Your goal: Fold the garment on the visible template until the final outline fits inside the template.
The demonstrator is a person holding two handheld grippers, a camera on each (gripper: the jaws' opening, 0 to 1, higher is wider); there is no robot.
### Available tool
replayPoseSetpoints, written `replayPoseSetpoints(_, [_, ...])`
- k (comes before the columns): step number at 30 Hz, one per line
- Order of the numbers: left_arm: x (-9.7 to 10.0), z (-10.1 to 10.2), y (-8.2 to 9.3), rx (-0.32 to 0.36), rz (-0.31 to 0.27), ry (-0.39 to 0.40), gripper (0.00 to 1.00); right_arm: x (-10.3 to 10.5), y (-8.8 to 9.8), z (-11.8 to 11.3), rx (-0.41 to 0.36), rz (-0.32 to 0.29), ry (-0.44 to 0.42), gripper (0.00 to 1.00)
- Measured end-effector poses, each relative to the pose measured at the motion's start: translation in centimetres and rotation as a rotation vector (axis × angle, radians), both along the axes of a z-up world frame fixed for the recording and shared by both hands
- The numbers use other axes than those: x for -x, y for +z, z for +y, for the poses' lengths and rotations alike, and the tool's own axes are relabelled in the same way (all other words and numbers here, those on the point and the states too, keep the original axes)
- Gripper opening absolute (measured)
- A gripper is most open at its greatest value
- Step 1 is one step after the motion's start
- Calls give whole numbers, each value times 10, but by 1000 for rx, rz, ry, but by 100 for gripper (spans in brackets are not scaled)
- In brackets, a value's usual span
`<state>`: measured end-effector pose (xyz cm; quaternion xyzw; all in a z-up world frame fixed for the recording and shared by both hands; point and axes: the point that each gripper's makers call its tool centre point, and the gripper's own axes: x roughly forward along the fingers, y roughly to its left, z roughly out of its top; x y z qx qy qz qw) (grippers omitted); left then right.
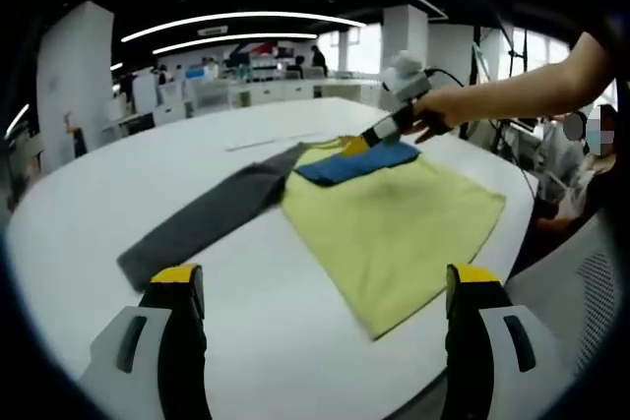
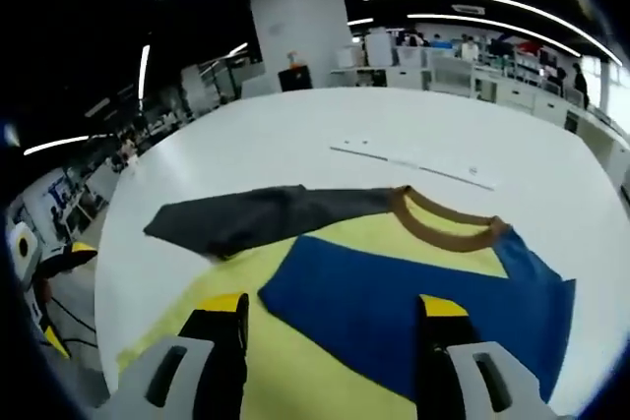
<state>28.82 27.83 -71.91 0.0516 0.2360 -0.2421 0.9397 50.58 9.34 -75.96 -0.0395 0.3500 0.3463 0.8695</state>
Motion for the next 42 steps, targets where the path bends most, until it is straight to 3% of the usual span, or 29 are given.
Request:
replayPoseSetpoints(5, [-1, 0, 2, -5, 0, 1, 99, 3, 1, -20, 7, 0, -11, 73])
replayPoseSetpoints(12, [-4, 4, 5, -12, -5, 4, 99, 8, 2, -56, 26, -5, -39, 73])
replayPoseSetpoints(30, [-6, 21, -4, -16, -2, 18, 99, 18, -9, -158, 94, 19, -171, 59])
replayPoseSetpoints(33, [-5, 18, -2, -16, -3, 21, 99, 21, -13, -168, 106, 23, -180, 54])
replayPoseSetpoints(42, [-5, 13, 4, -12, -14, 28, 99, 25, -28, -196, 168, 7, -224, 23])
